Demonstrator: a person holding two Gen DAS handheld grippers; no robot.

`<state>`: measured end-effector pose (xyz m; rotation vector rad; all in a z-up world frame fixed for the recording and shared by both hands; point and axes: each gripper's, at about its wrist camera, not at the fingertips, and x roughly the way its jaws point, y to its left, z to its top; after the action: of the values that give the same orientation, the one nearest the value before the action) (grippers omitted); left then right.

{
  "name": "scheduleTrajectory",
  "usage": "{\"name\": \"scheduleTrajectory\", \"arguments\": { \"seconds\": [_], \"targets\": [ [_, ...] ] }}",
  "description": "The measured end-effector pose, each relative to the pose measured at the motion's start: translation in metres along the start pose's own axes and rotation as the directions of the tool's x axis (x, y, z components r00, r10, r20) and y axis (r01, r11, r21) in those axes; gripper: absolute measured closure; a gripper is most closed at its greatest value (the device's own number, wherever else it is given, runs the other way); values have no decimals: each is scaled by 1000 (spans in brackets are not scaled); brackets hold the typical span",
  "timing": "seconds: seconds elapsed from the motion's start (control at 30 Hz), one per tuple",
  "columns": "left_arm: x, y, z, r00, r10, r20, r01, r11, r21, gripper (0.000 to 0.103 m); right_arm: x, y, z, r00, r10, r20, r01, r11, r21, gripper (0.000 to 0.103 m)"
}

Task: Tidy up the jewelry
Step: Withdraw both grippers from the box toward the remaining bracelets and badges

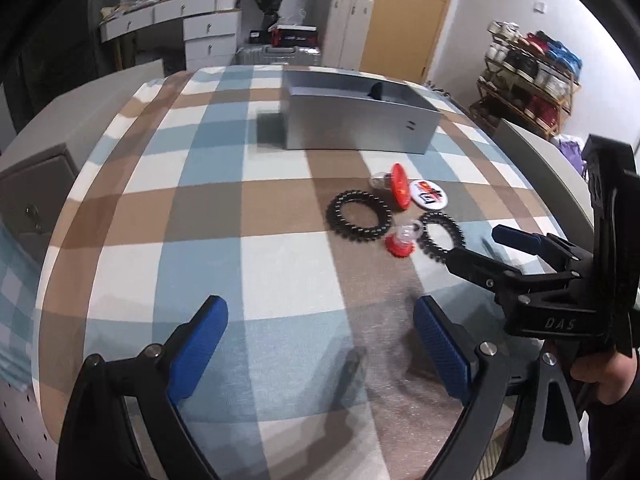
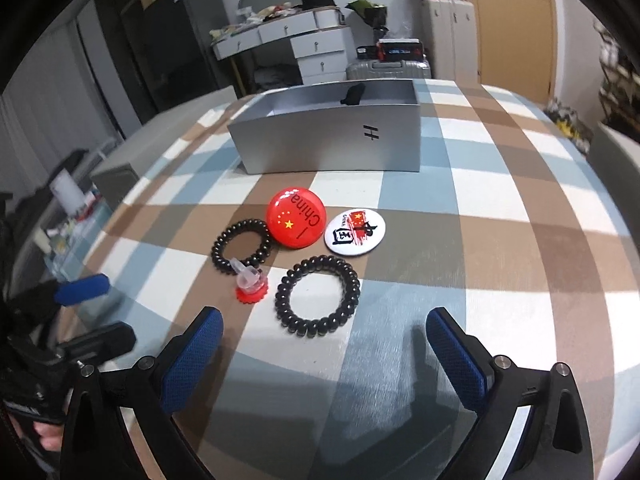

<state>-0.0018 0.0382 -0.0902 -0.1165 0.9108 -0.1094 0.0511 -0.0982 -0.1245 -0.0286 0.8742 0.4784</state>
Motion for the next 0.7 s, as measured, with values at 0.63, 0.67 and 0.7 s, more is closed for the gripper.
{"name": "scheduleTrajectory", "arguments": {
  "seconds": [0.63, 0.67, 0.7],
  "targets": [
    [-2, 18, -1, 1000, 22, 1, -22, 999, -32, 12, 18, 25, 7, 996, -74, -43, 65, 979, -192, 54],
    [-2, 18, -1, 1000, 24, 1, -24, 999, -31, 12, 18, 26, 6, 996, -74, -40, 64, 978, -200, 55],
    [-2, 19, -1, 1000, 26, -1, -26, 999, -30, 12, 17, 27, 6, 997, -71, -37, 62, 977, -202, 58]
  ]
}}
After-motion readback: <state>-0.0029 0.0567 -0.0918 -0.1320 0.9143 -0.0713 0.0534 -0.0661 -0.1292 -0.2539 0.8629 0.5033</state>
